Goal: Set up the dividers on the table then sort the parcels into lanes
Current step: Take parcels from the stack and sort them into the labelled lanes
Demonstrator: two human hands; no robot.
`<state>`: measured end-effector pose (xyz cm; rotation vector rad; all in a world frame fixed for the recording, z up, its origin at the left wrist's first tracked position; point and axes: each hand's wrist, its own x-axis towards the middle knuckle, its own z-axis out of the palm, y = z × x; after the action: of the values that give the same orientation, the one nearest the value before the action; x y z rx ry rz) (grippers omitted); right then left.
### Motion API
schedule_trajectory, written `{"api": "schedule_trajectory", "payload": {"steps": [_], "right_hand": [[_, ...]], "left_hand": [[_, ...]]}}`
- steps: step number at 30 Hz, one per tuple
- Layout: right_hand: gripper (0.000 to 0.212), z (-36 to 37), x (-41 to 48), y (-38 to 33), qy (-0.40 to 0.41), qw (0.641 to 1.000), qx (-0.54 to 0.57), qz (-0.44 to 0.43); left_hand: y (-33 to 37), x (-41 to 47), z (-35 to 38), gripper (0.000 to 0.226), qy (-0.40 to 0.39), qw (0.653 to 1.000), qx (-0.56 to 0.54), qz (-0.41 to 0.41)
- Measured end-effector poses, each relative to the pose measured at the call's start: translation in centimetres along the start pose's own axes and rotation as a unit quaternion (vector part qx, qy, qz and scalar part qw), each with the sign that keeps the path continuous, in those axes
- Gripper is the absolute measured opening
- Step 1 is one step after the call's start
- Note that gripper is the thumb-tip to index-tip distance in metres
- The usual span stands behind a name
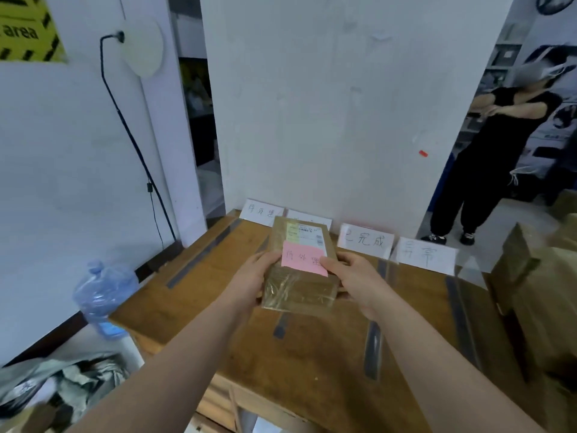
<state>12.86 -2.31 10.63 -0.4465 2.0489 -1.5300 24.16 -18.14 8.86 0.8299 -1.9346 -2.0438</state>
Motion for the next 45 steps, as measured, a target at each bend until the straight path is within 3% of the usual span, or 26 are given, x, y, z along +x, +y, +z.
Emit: {"api": "schedule_trajectory", "payload": {"steps": [5,14,17,21,29,37,45], "right_hand": [[0.024,2.6,5.8,-3.5,-0.035,0.999,-0.015,-0.023],[0.008,10.0,16.7,-6.3,-0.057,0.998,-0.023,-0.028],[0.017,13.0,20.3,-6.6,-0.048,0.998,-0.026,-0.024],[0.026,17.2,25.5,-6.6,-0.016,0.999,-0.05,-0.01],[0.038,22.8,34.3,-5.4,0.07,0.995,-0.034,0.064],[0.039,25.5,40.3,-1.5,0.117,0.986,-0.031,0.117],[0.039,26.4,43.8,1.8,0.138,0.98,-0.05,0.136]], "left_hand": [[2.2,4.5,-3.1,0.036,0.02,1.0,-0.005,0.018],[3.6,14.2,-11.0,0.036,0.074,0.997,0.017,-0.02],[3.5,18.1,-14.2,0.034,0.078,0.996,0.034,-0.021],[3.6,23.9,-18.3,0.029,0.035,0.999,0.025,-0.021],[2.8,36.0,-24.1,0.027,-0.063,0.992,0.112,-0.016],[-3.0,45.4,-25.7,0.055,-0.125,0.976,0.159,-0.079],[-4.7,48.2,-24.9,0.026,-0.123,0.977,0.155,-0.08]]}}
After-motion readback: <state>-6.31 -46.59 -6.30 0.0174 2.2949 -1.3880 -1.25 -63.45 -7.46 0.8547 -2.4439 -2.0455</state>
